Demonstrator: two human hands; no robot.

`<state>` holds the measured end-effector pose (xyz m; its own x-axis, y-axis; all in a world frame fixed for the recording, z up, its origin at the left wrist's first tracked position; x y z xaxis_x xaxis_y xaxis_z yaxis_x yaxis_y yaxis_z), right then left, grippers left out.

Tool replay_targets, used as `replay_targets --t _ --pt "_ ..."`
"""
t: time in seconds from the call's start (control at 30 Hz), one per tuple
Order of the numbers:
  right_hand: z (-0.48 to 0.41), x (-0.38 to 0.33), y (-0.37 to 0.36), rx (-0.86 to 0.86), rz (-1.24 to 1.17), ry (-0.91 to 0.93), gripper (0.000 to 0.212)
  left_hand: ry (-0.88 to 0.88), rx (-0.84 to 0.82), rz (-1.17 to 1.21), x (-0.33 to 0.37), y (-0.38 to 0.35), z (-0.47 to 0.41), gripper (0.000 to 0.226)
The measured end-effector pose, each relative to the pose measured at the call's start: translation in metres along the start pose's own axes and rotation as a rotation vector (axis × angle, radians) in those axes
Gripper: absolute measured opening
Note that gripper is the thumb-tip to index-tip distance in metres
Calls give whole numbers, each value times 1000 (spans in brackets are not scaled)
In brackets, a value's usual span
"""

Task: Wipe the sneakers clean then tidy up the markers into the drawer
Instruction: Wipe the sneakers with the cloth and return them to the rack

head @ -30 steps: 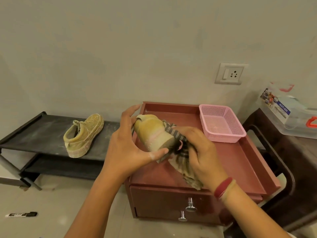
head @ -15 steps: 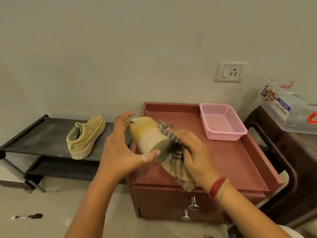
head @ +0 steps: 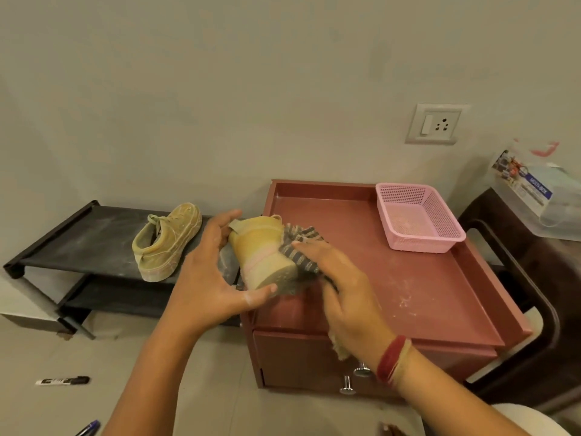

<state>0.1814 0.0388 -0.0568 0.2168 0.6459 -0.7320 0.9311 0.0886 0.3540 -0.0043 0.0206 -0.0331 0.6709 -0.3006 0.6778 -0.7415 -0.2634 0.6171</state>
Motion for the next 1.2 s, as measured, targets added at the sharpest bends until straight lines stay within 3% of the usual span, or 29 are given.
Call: replay_targets --t 0.13,0.23,0.3,0.47,0.6,0.7,0.77,0.87,0.97,1.07,1.13,1.2 --pt "14 1 -11 -16 217 57 63 1 -39 -38 -4 -1 7 101" --pt "9 34 -3 -35 321 -108 59 54 -58 -86 -19 6 10 102" --pt "3 53 7 17 108 -326 56 106 -81 -109 -29 10 13 104" --pt "-2 81 35 478 -521 -741 36 156 -125 -236 -42 12 16 112" --pt "2 88 37 619 -845 -933 34 136 -185 -328 -43 6 14 115" --pt "-3 82 42 590 -724 -821 37 134 -180 -329 -40 2 13 118" --pt "-12 55 47 473 -411 -549 48 133 -168 -324 -37 1 10 123" --pt "-11 -1 24 150 -20 -89 61 105 -108 -286 -28 -1 5 116" --pt "10 -23 -25 -209 275 165 62 52 -68 -270 -19 -6 0 106" --pt "11 4 -35 -298 253 9 64 48 -67 -288 -19 -8 -2 105" --pt "1 30 -20 -204 173 -178 65 86 -62 -309 -22 -8 -3 109" --pt "2 35 -17 -161 163 -222 65 95 -66 -318 -24 -9 -2 110"
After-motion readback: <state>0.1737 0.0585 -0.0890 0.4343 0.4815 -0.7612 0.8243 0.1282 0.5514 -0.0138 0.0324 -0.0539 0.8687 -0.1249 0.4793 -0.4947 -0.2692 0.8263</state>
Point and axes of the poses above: each hand's wrist, its own z-axis away from the middle knuckle, its own y-axis out of the back of the hand, x = y × z, the point moved 6 cm from there along -z, towards the middle knuckle, and after that the axes turned 8 degrees about -z, right-handed, at the moved point
